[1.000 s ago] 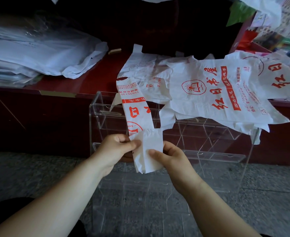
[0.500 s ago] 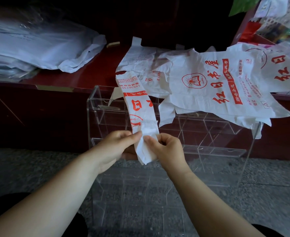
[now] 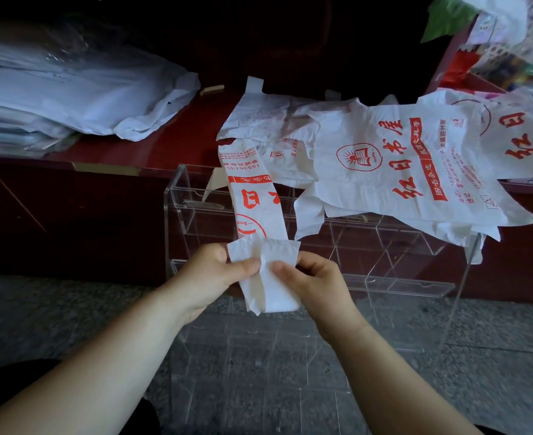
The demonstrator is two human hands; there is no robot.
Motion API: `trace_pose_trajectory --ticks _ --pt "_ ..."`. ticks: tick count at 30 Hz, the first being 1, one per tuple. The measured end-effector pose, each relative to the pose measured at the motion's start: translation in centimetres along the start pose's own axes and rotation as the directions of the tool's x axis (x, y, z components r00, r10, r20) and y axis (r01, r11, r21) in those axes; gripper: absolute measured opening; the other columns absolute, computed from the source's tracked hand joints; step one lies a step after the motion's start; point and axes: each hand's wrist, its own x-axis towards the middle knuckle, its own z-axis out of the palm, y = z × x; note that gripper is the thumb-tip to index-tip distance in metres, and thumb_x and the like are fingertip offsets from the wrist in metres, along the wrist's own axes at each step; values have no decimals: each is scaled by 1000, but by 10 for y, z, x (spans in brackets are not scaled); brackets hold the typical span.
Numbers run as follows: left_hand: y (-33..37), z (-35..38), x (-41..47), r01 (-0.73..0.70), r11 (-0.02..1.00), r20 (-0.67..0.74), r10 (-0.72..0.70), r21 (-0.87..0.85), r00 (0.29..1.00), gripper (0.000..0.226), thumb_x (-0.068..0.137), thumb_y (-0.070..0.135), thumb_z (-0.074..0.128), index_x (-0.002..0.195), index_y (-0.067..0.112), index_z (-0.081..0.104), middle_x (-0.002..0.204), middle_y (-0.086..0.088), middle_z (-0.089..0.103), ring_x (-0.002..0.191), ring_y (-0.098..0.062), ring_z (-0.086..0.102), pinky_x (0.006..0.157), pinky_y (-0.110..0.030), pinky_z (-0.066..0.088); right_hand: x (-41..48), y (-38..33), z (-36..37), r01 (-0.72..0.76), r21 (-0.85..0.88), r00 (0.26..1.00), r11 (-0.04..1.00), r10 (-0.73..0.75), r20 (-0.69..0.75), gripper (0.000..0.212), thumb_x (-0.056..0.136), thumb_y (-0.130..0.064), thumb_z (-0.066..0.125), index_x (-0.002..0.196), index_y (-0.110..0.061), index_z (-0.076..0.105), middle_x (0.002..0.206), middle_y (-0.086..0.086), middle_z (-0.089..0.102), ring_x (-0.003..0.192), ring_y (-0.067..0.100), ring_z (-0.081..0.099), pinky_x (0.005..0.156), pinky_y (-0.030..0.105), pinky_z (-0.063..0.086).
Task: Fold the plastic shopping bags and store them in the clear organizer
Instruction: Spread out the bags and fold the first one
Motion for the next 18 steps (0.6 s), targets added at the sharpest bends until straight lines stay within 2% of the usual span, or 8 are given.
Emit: trace_pose_trajectory --ticks 4,7,9,11,13,15,18 --pt "0 -1 -2 25 996 16 -26 89 1000 18 85 3 57 74 14 66 65 11 70 69 1 65 71 -12 49 0 -1 3 33 -26 999 999 -33 9 15 82 -3 62 78 -17 66 77 -3 67 73 7 63 68 24 53" --pt "1 -1 -2 59 992 24 -62 114 998 17 83 4 60 73 15 67 65 10 70 70 0 65 75 -16 48 1 -4 2 13 15 998 1000 -14 53 20 81 1 62 77 -18 63 67 -9 67 64 0 64 59 16 51" --pt "2 1 -2 80 993 29 -83 88 996 13 82 7 60 73 15 66 63 10 70 67 0 64 66 -12 48 1 -4 1 -7 6 997 1000 6 78 19 81 2 62 79 -17 62 64 -10 67 62 -1 64 56 15 50" --pt "5 3 -5 116 993 38 -117 29 992 10 81 12 60 74 14 66 58 8 69 58 -1 64 51 -10 47 0 -4 0 -17 5 997 1000 16 70 16 81 0 62 80 -16 62 70 -7 67 62 0 64 57 16 51" --pt "9 2 -7 160 986 48 -158 -42 986 11 81 16 58 75 10 65 57 3 68 52 -6 63 42 -15 47 1 -2 -1 -23 7 999 1000 22 42 15 82 -1 62 80 -16 62 76 -2 66 63 1 63 59 17 53" --pt "11 1 -6 180 979 36 -178 -93 983 17 87 8 51 76 5 64 55 -1 67 46 -8 61 38 -17 45 1 -3 -2 -18 22 1000 1000 18 18 16 84 -1 60 80 -17 60 76 -2 65 61 -2 62 59 15 52" --pt "10 0 -4 146 987 -31 -148 -63 989 22 89 2 48 72 4 61 51 1 65 43 -5 59 37 -14 42 1 -2 -5 63 -50 998 997 -62 22 17 88 -3 54 81 -18 54 73 -7 59 60 -6 56 58 13 47"
